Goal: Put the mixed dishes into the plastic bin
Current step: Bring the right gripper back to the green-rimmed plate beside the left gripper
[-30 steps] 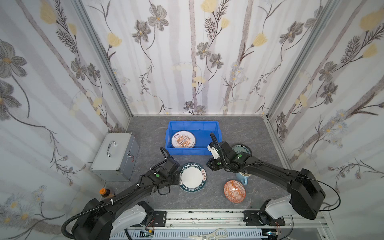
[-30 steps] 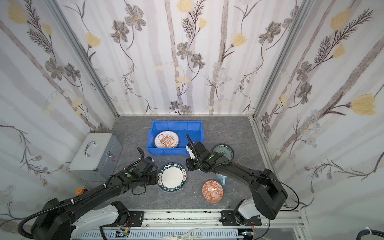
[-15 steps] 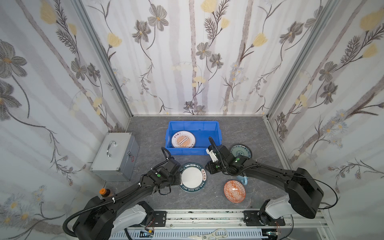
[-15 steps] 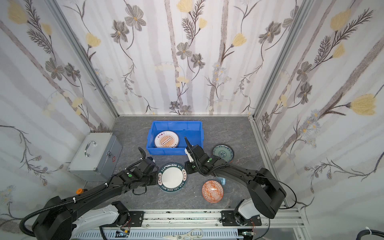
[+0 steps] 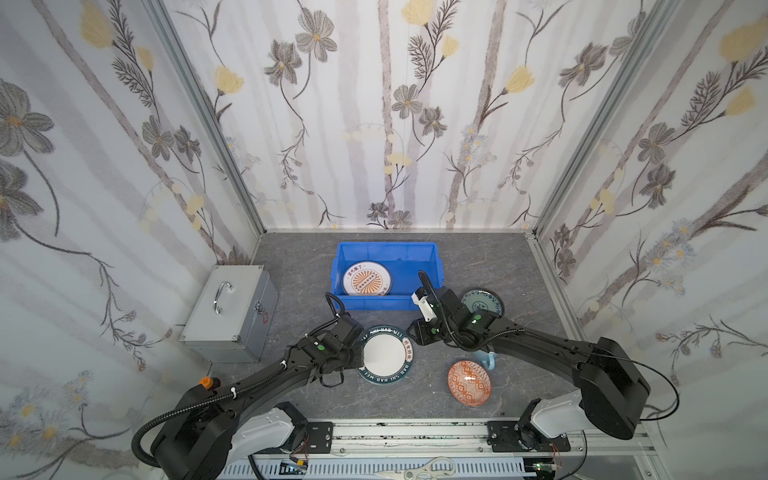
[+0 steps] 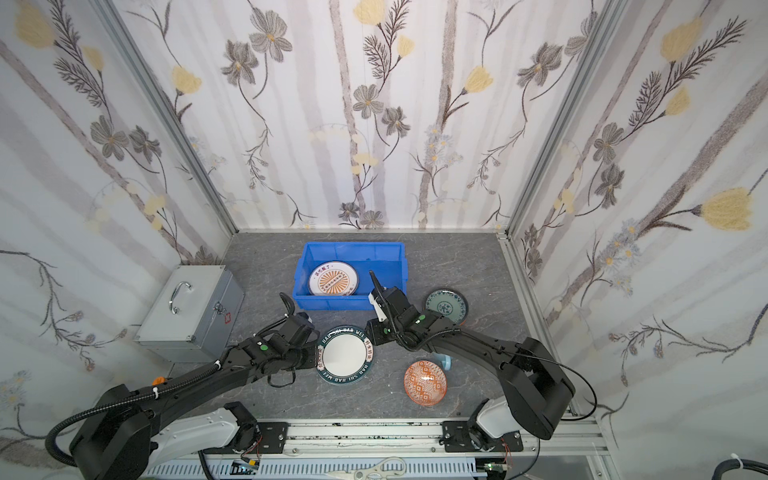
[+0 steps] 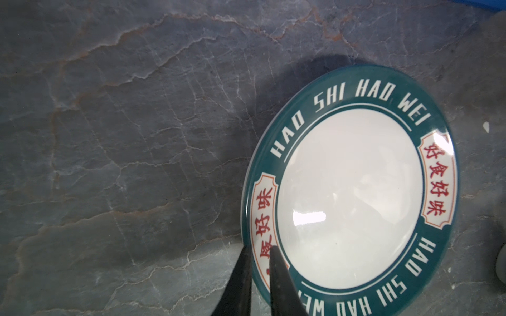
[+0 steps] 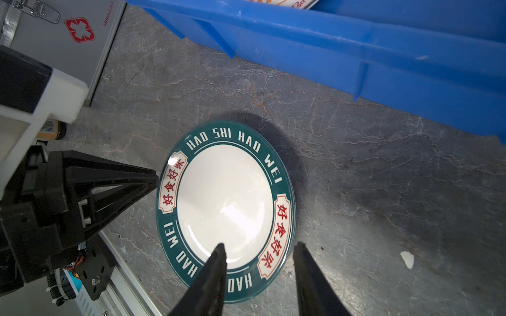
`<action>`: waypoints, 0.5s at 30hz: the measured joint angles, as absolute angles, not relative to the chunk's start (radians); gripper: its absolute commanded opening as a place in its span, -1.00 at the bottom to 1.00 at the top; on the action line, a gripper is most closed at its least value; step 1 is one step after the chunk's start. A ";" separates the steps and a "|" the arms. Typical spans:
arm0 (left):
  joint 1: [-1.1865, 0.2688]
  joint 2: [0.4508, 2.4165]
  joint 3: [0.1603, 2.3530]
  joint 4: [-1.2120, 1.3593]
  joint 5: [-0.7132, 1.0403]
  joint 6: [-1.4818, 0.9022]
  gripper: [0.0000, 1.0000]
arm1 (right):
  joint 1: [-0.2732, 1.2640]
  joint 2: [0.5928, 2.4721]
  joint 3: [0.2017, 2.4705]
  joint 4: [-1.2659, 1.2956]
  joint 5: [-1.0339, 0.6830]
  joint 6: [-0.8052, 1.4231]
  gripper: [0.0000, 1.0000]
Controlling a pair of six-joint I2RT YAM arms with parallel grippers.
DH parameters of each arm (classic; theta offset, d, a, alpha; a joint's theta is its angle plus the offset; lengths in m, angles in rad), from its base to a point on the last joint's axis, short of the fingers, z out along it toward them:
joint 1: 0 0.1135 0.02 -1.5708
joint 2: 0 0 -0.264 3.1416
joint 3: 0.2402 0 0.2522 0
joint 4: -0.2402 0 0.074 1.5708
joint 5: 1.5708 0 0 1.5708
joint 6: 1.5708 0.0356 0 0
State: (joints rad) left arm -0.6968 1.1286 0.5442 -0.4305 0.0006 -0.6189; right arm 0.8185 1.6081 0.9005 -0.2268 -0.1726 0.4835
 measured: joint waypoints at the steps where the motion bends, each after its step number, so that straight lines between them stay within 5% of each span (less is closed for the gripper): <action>1: -0.697 1.130 0.544 -0.430 0.001 -0.617 -0.67 | 0.818 1.608 0.900 -0.226 -0.172 0.477 -0.02; 15: -0.698 1.170 0.549 -0.414 0.001 -0.609 -0.70 | 0.817 1.560 0.898 -0.226 -0.150 0.463 0.01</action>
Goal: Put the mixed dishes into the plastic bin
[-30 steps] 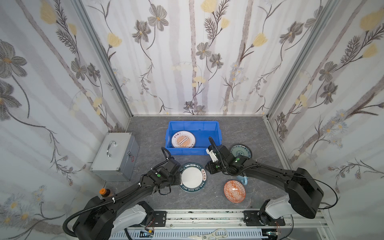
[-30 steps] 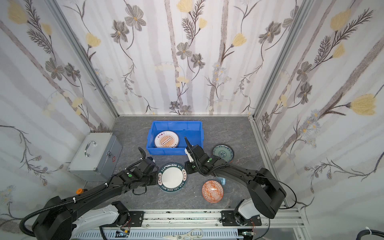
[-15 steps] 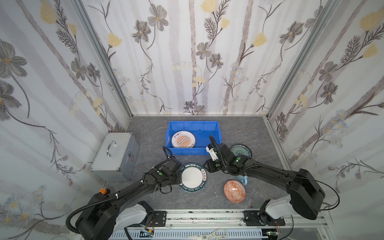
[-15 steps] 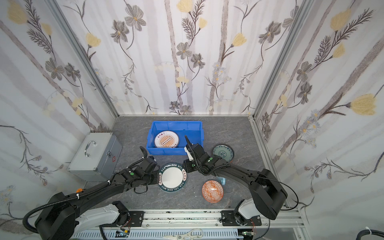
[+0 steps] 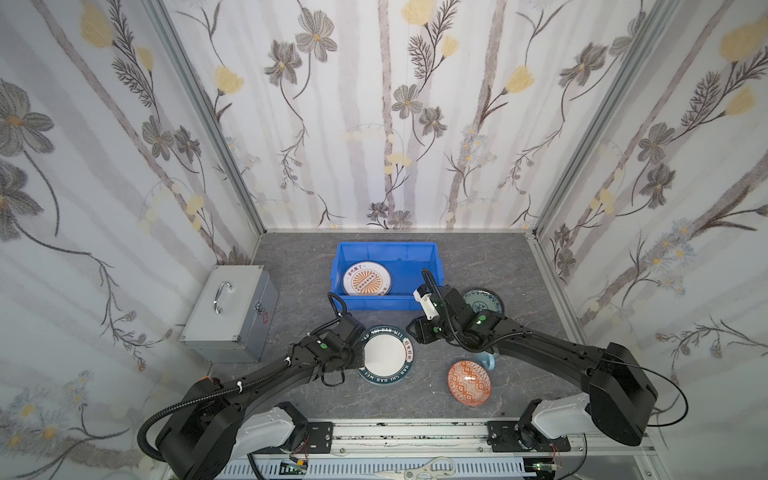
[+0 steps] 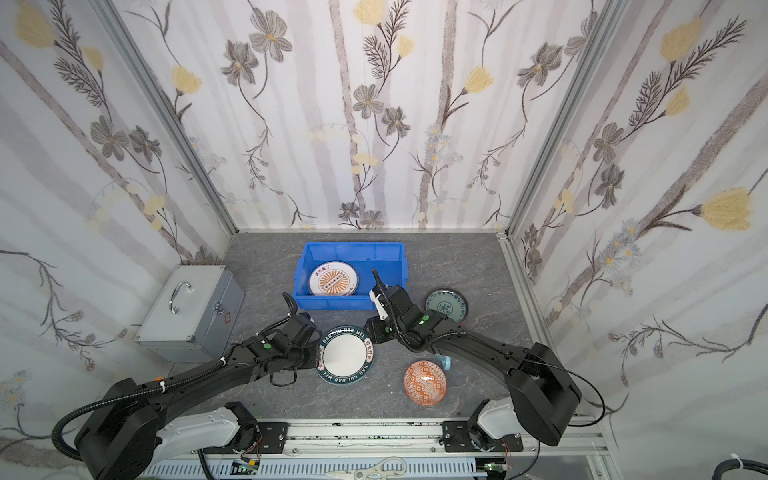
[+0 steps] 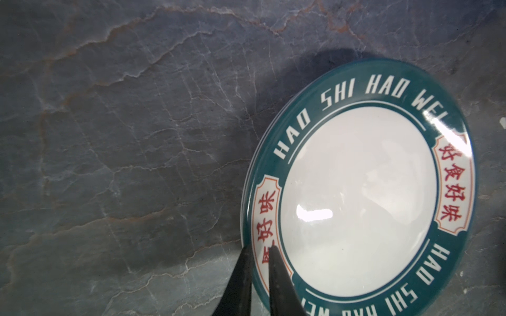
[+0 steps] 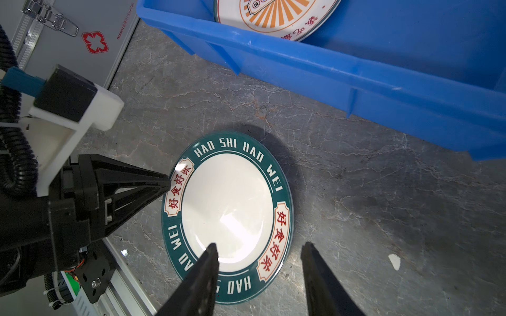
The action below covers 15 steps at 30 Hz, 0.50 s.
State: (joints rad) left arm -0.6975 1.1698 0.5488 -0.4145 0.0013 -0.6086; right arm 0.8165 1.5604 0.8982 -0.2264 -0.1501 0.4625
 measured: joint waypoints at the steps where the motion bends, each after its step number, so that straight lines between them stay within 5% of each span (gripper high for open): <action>1: -0.698 1.172 0.550 -0.415 0.001 -0.609 -0.70 | 0.817 1.557 0.898 -0.226 -0.150 0.463 0.01; 15: -0.698 1.193 0.556 -0.400 0.004 -0.605 -0.77 | 0.793 1.557 0.855 -0.225 -0.132 0.463 -0.15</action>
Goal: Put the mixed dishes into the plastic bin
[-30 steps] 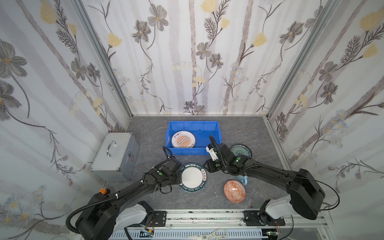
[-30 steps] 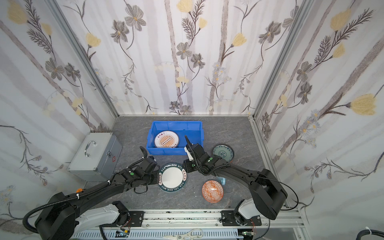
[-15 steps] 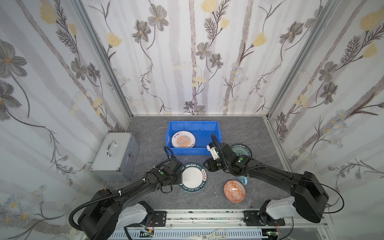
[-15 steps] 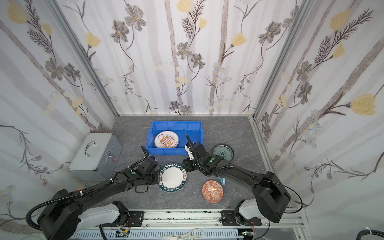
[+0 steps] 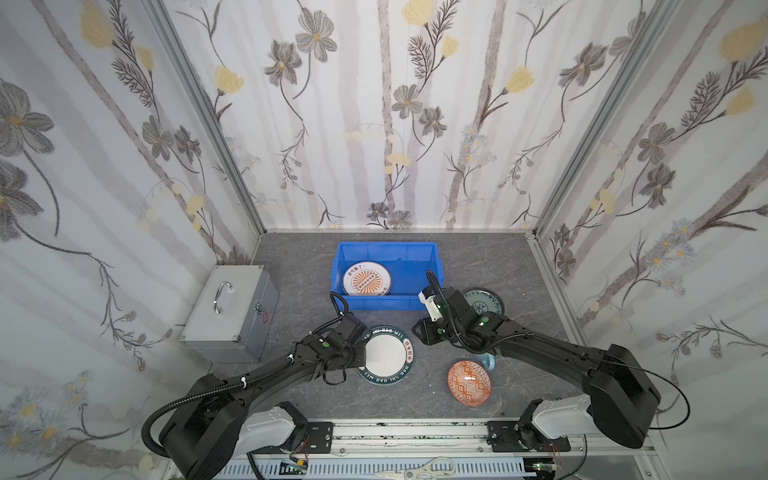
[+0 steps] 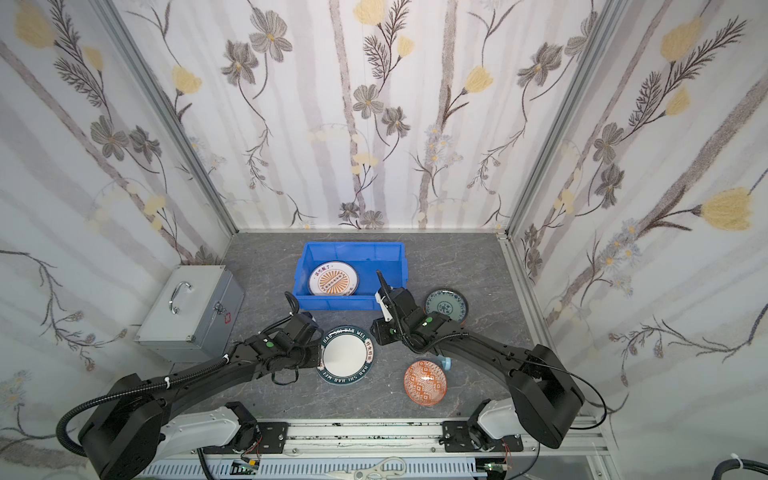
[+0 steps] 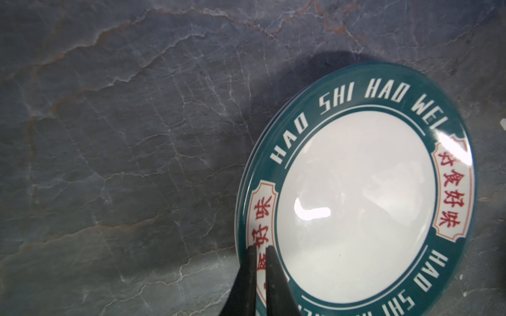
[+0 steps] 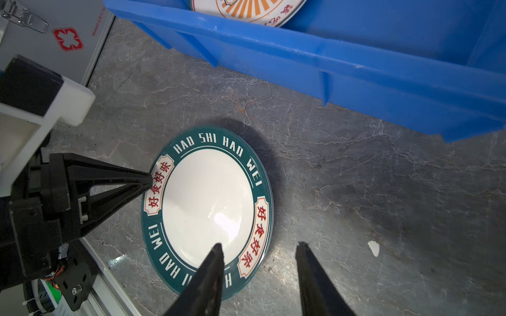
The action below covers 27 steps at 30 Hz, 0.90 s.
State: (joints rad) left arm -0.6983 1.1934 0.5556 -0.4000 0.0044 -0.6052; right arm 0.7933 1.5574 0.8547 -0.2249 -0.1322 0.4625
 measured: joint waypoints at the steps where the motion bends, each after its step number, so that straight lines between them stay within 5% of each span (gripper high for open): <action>1: -0.698 1.190 0.553 -0.400 0.004 -0.605 -0.78 | 0.793 1.563 0.854 -0.225 -0.133 0.463 -0.16; 27: -0.698 1.236 0.548 -0.345 0.027 -0.603 -0.86 | 0.807 1.737 0.844 -0.176 -0.231 0.478 -0.27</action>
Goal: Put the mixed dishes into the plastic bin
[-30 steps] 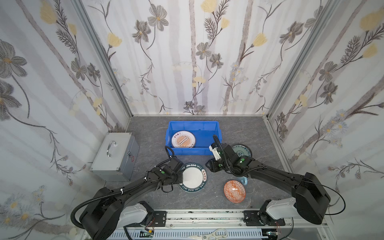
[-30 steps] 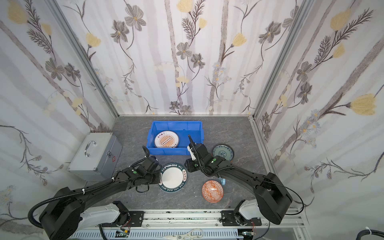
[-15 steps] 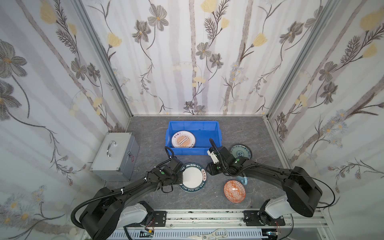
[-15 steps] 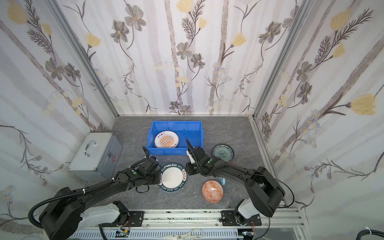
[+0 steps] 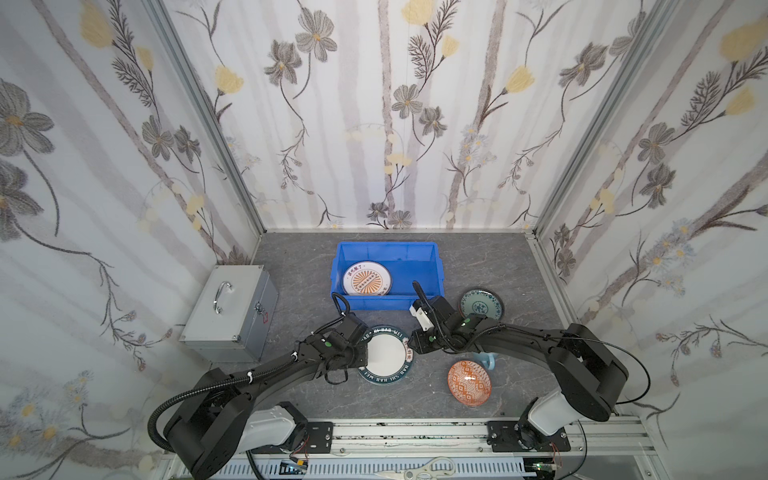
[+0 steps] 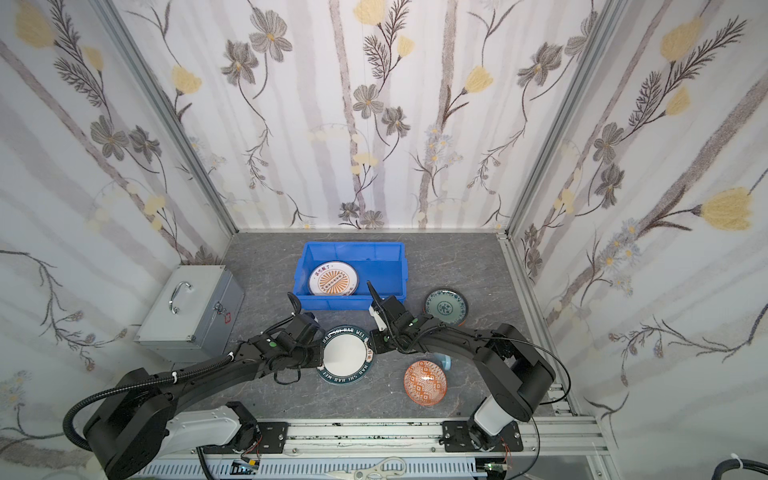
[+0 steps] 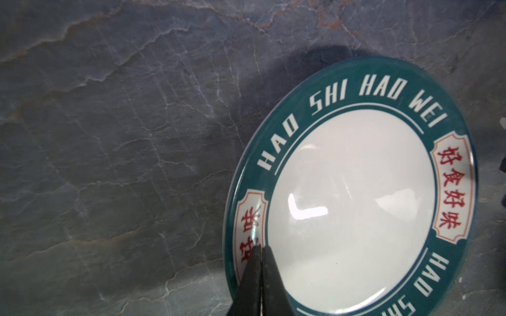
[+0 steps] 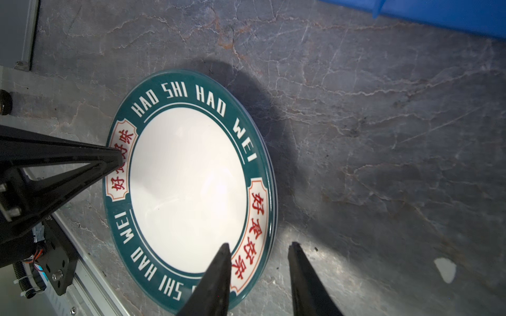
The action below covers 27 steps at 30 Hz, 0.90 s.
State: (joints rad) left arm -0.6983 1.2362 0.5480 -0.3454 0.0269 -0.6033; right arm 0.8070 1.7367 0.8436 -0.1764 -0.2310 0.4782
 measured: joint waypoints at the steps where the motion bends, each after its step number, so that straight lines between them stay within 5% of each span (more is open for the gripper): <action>1: -0.698 1.240 0.550 -0.344 0.028 -0.602 -0.87 | 0.807 1.737 0.844 -0.176 -0.232 0.478 -0.27; 8: -0.698 1.256 0.562 -0.344 0.031 -0.601 -0.93 | 0.807 1.737 0.845 -0.176 -0.234 0.478 -0.29; 14: -0.698 1.166 0.589 -0.397 0.015 -0.594 -0.39 | 0.807 1.744 0.867 -0.177 -0.237 0.477 -0.23; 18: -0.698 1.076 0.593 -0.450 -0.017 -0.595 -0.33 | 0.807 1.748 0.889 -0.178 -0.237 0.469 -0.20; 20: -0.698 1.055 0.588 -0.472 -0.032 -0.596 -0.35 | 0.807 1.748 0.889 -0.179 -0.237 0.469 -0.20; 24: -0.698 1.059 0.549 -0.485 -0.044 -0.603 -0.76 | 0.807 1.739 0.871 -0.180 -0.237 0.470 -0.22; 27: -0.698 1.091 0.538 -0.481 -0.043 -0.603 -0.79 | 0.807 1.729 0.863 -0.180 -0.237 0.470 -0.22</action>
State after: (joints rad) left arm -0.6983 1.0912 0.5377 -0.4808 -0.0433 -0.6029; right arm 0.8074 1.7287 0.8635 -0.1802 -0.2367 0.4698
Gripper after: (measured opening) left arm 0.107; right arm 0.389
